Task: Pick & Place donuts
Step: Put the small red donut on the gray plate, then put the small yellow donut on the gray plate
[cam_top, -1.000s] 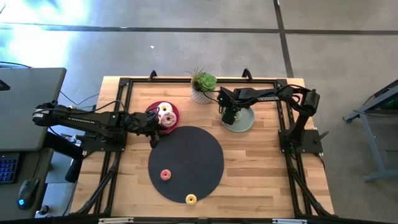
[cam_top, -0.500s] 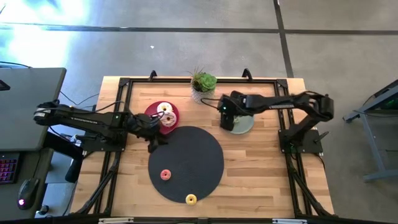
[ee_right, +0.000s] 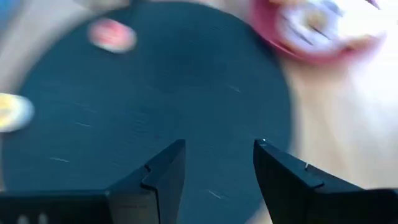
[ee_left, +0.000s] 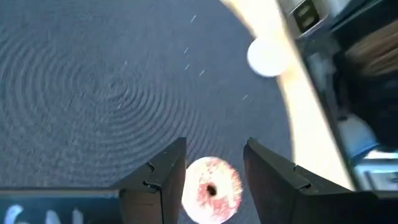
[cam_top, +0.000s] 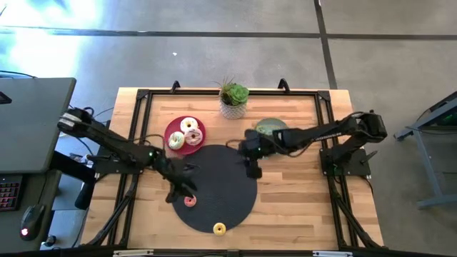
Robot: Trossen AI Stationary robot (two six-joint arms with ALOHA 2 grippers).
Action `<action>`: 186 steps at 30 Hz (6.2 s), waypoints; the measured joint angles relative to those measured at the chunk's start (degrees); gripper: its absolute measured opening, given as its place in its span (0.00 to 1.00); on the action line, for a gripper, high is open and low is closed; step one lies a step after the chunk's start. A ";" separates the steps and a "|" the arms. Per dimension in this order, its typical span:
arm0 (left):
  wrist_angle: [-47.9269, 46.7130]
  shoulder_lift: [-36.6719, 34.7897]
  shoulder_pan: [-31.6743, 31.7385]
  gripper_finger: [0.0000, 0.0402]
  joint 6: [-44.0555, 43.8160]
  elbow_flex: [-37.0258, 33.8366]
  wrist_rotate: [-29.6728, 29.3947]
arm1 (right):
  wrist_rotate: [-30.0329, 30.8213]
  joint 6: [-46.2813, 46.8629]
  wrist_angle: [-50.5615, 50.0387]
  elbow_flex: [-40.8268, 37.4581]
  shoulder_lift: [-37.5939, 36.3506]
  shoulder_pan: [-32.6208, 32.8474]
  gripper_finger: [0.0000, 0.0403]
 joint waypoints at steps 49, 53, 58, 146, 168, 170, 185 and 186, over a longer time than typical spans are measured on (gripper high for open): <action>-9.58 29.15 22.20 0.02 -0.19 35.07 -0.08 | 23.70 3.29 -21.69 -0.07 -9.90 14.54 0.44; -9.00 33.24 23.88 0.02 -1.43 40.82 8.74 | 28.35 -10.20 -21.91 -0.07 -7.90 18.28 0.44; -9.27 34.60 24.20 0.02 -1.47 45.48 14.55 | 32.56 -17.77 -20.72 -0.07 -4.75 20.77 0.44; -9.83 34.60 26.25 0.33 0.88 47.89 14.63 | 36.57 14.51 -34.32 -14.34 -4.12 7.56 0.03; -40.22 15.18 20.13 0.33 17.96 47.85 -5.03 | 29.21 -4.29 -10.09 -22.23 -4.21 -2.97 0.13; -42.21 14.10 18.98 0.33 16.69 47.89 -8.34 | 27.80 -4.32 -10.30 -22.23 -4.21 -3.24 0.17; -47.83 12.96 11.11 0.33 7.30 46.38 -15.98 | 27.04 -1.42 -21.58 -13.31 -4.19 -0.90 0.43; -48.60 12.99 10.65 0.33 6.55 46.33 -16.13 | 27.00 -0.75 -22.48 -12.09 -4.19 -0.48 0.44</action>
